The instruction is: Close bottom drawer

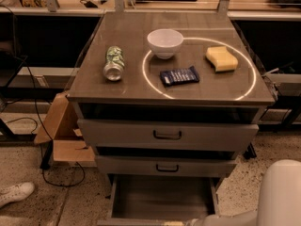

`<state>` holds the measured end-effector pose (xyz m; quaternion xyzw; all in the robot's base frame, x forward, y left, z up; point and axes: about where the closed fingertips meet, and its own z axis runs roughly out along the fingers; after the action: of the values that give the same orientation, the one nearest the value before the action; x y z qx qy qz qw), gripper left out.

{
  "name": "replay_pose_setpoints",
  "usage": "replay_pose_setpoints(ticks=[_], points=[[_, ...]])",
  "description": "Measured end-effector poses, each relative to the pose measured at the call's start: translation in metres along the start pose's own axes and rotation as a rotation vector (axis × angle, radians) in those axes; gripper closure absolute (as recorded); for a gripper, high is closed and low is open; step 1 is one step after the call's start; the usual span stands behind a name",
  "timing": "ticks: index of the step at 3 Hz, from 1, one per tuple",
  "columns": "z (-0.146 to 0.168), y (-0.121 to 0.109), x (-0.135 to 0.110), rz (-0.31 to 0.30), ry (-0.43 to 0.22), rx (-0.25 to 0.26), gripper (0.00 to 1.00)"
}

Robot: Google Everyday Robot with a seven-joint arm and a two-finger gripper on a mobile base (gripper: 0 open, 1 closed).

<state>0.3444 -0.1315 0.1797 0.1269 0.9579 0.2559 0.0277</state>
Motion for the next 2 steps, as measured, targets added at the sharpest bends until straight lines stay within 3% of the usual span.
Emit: replay_pose_setpoints(ticks=[1,2], points=[[0.0,0.0,0.0,0.0,0.0,0.0,0.15],[0.0,0.0,0.0,0.0,0.0,0.0,0.38]])
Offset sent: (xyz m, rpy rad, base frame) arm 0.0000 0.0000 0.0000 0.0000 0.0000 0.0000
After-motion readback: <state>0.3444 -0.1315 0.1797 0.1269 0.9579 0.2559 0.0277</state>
